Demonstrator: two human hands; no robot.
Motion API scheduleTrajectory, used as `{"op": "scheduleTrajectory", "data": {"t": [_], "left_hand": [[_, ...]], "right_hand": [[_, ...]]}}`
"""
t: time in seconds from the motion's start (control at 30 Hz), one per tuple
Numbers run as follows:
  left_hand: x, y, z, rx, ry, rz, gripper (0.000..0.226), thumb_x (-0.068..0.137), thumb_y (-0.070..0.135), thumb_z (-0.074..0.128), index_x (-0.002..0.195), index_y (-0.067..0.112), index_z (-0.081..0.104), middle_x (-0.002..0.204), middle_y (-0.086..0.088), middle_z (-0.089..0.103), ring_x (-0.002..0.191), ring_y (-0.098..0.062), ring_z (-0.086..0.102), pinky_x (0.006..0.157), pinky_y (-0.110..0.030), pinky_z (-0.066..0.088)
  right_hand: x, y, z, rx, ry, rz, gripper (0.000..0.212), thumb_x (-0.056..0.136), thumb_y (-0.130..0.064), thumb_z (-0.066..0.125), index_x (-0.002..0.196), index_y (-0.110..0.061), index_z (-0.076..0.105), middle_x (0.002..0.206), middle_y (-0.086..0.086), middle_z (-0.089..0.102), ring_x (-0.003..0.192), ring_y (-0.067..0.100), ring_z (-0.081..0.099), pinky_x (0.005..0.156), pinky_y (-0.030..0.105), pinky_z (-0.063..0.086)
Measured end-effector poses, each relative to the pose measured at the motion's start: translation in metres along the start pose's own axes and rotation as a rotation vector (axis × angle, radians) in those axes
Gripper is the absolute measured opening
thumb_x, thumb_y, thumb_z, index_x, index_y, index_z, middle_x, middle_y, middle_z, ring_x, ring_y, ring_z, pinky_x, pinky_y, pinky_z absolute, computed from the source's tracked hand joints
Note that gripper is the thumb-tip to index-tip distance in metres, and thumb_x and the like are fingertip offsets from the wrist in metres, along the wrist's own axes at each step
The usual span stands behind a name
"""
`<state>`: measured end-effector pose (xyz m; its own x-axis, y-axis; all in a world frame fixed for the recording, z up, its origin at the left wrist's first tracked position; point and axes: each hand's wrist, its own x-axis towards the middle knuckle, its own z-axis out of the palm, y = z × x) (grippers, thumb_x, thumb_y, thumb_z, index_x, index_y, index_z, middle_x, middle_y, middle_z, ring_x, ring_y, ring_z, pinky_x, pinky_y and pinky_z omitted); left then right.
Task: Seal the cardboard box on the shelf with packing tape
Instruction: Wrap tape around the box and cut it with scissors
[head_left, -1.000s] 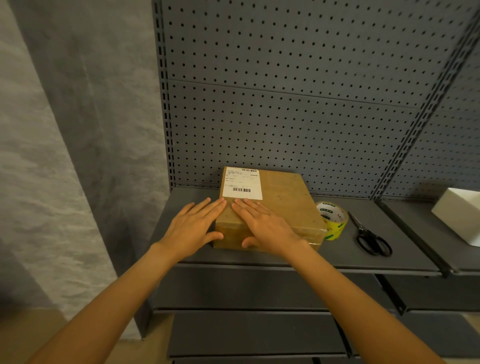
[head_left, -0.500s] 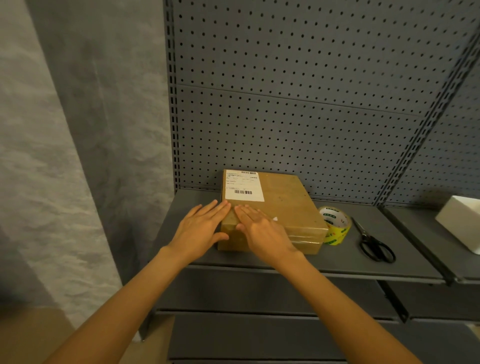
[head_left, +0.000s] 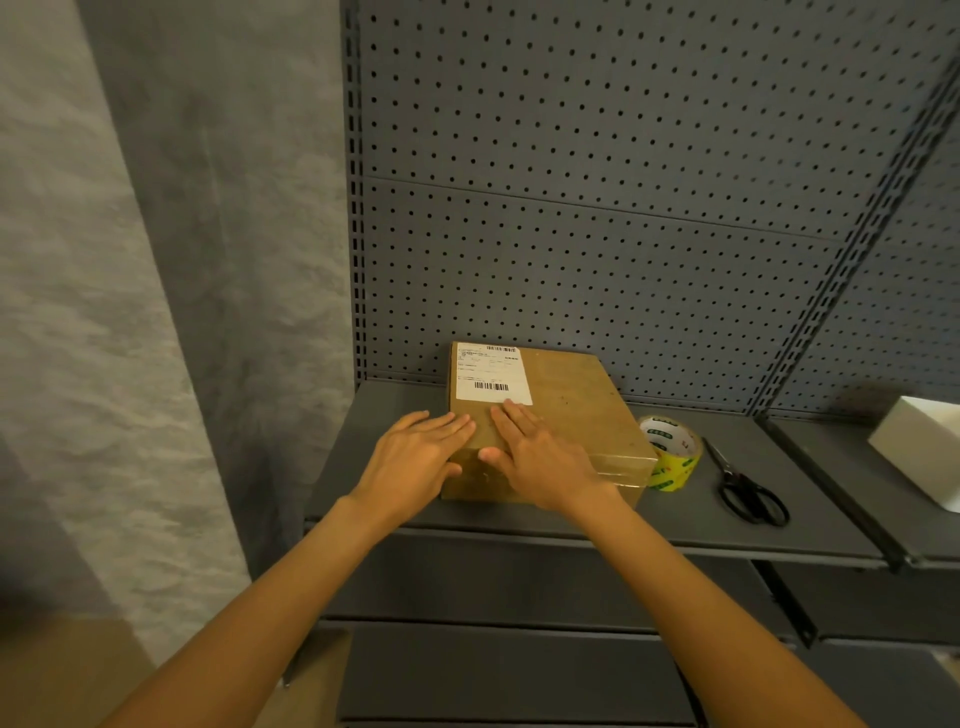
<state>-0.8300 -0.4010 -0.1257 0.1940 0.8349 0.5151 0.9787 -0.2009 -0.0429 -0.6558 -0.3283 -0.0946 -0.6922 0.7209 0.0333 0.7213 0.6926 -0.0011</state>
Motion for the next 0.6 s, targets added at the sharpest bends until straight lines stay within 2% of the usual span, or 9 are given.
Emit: {"op": "scheduleTrajectory", "data": {"t": [0.17,0.27,0.37,0.5,0.57,0.6], "left_hand": [[-0.003,0.002,-0.006,-0.002,0.036,0.06,0.06,0.05,0.013,0.092,0.106,0.016,0.072,0.105,0.0,0.072,0.092,-0.014,0.07,0.071,-0.03,0.058],[-0.003,0.001,-0.012,-0.046,0.009,0.033,0.051,0.06,0.017,0.089,0.108,0.019,0.072,0.107,0.003,0.071,0.096,-0.012,0.069,0.068,-0.029,0.058],[0.003,0.003,-0.019,-0.164,-0.005,-0.077,0.03,0.085,0.034,0.067,0.114,0.025,0.069,0.115,0.006,0.068,0.107,-0.013,0.064,0.075,-0.033,0.056],[0.017,0.011,-0.02,-0.196,0.004,-0.181,0.032,0.097,0.037,0.047,0.117,0.022,0.066,0.121,0.006,0.065,0.11,-0.015,0.06,0.082,-0.034,0.05],[0.027,0.015,-0.014,-0.192,-0.03,-0.186,0.04,0.1,0.037,0.038,0.134,0.021,0.052,0.138,0.003,0.052,0.127,-0.014,0.048,0.098,-0.032,0.042],[0.031,0.018,-0.009,-0.193,-0.074,-0.183,0.046,0.101,0.04,0.033,0.142,0.02,0.041,0.146,0.003,0.042,0.135,-0.013,0.038,0.108,-0.03,0.032]], "right_hand": [[-0.001,0.001,0.006,0.021,0.032,0.008,0.071,0.095,-0.058,0.017,0.152,-0.017,0.006,0.16,0.003,0.007,0.147,0.016,0.005,0.119,0.033,0.008],[-0.002,0.006,0.001,0.154,0.019,-0.023,0.068,0.096,-0.055,0.026,0.152,-0.018,0.011,0.159,0.0,0.009,0.147,0.014,0.006,0.117,0.031,0.007],[-0.005,0.026,-0.007,0.307,0.043,-0.033,0.06,0.098,-0.049,0.032,0.15,-0.02,0.02,0.158,-0.003,0.016,0.146,0.011,0.007,0.117,0.031,0.003],[-0.013,0.053,0.002,0.226,0.062,0.018,0.055,0.101,-0.044,0.025,0.149,-0.019,0.023,0.157,-0.003,0.021,0.146,0.012,0.009,0.117,0.031,0.003],[-0.015,0.055,0.009,0.165,0.097,0.007,0.054,0.101,-0.044,0.024,0.149,-0.02,0.023,0.156,-0.003,0.022,0.145,0.012,0.013,0.117,0.029,0.007],[-0.015,0.055,0.011,0.144,0.132,0.001,0.054,0.101,-0.044,0.025,0.149,-0.02,0.024,0.156,-0.003,0.024,0.145,0.011,0.015,0.117,0.027,0.009]]}}
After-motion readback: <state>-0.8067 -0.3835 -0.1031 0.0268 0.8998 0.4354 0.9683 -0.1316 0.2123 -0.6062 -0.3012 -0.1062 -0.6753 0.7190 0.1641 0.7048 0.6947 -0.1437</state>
